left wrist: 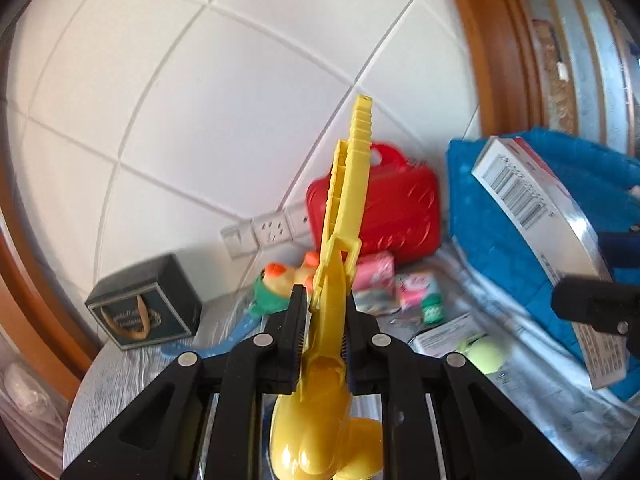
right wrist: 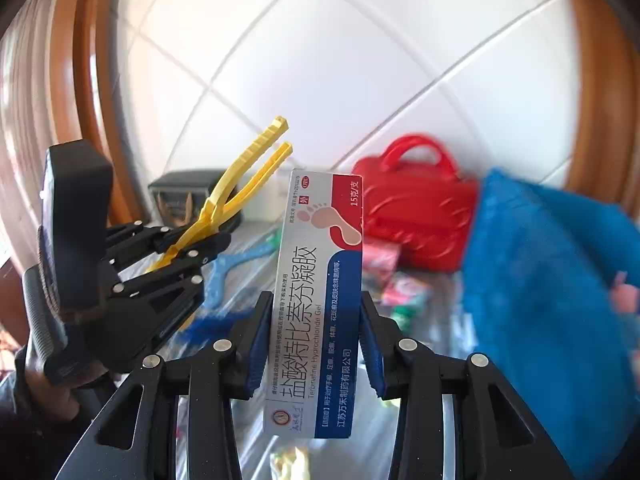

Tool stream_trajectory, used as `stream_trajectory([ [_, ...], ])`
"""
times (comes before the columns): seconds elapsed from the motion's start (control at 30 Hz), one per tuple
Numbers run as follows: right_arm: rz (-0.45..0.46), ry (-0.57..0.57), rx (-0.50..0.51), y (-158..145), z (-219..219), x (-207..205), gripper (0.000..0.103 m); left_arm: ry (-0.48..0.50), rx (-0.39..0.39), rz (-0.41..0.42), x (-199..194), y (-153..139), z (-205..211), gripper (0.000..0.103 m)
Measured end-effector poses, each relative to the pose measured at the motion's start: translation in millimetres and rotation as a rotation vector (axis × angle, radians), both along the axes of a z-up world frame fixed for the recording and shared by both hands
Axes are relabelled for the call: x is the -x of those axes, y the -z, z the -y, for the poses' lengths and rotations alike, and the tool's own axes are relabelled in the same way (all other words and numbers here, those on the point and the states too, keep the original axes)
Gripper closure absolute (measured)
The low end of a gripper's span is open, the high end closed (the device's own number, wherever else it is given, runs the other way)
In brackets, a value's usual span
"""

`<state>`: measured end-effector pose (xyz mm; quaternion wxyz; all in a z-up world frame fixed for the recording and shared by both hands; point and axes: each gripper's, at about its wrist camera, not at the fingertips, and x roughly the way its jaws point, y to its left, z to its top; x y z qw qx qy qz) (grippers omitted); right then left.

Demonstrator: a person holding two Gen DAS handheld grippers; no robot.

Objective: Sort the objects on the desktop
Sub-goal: 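Carry the yellow clip and ointment tube into the blue crate and open both tools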

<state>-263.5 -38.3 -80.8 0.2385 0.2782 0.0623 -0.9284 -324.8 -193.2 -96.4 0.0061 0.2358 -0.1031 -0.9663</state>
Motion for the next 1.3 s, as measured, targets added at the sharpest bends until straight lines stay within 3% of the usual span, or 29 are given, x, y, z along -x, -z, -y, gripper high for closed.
stream_trajectory([
  [0.23, -0.109, 0.137, 0.005, -58.6, -73.6, -68.3, 0.063, 0.169, -0.004, -0.081, -31.6, -50.0, -74.1, 0.087],
  [0.47, -0.150, 0.265, -0.003, -95.9, -173.1, -81.3, 0.063, 0.315, 0.009, -0.131, -39.3, -85.9, -186.0, 0.087],
  [0.7, -0.097, 0.371, -0.013, -112.4, -293.1, -33.1, 0.063, 0.381, 0.043, -0.121, -12.5, -112.6, -306.1, 0.087],
  [0.87, -0.041, 0.407, 0.041, -120.6, -354.2, 12.0, 0.062, 0.375, 0.106, -0.097, 14.3, -128.0, -357.3, 0.085],
  [0.9, -0.017, 0.422, 0.053, -120.0, -364.8, 23.7, 0.062, 0.368, 0.124, -0.102, 18.8, -131.3, -366.0, 0.080],
  [0.93, -0.001, 0.428, 0.073, -119.4, -374.7, 33.1, 0.053, 0.343, 0.151, -0.110, 23.8, -134.8, -375.0, 0.073],
  [0.97, -0.002, 0.438, 0.089, -118.8, -384.2, 37.4, 0.033, 0.324, 0.179, -0.110, 27.4, -137.1, -381.7, 0.048],
  [1.0, -0.011, 0.446, 0.099, -119.0, -393.0, 41.0, 0.025, 0.310, 0.201, -0.124, 28.3, -138.6, -383.2, 0.022],
  [1.03, -0.019, 0.446, 0.105, -119.4, -399.2, 43.6, 0.023, 0.291, 0.222, -0.155, 27.1, -139.4, -386.3, 0.014],
  [1.1, -0.024, 0.435, 0.130, -119.6, -406.5, 40.9, 0.023, 0.255, 0.231, -0.192, 24.1, -142.1, -387.1, 0.008],
  [1.3, -0.065, 0.412, 0.147, -123.7, -410.8, 34.6, 0.017, 0.214, 0.213, -0.167, 27.7, -139.9, -381.3, 0.008],
])
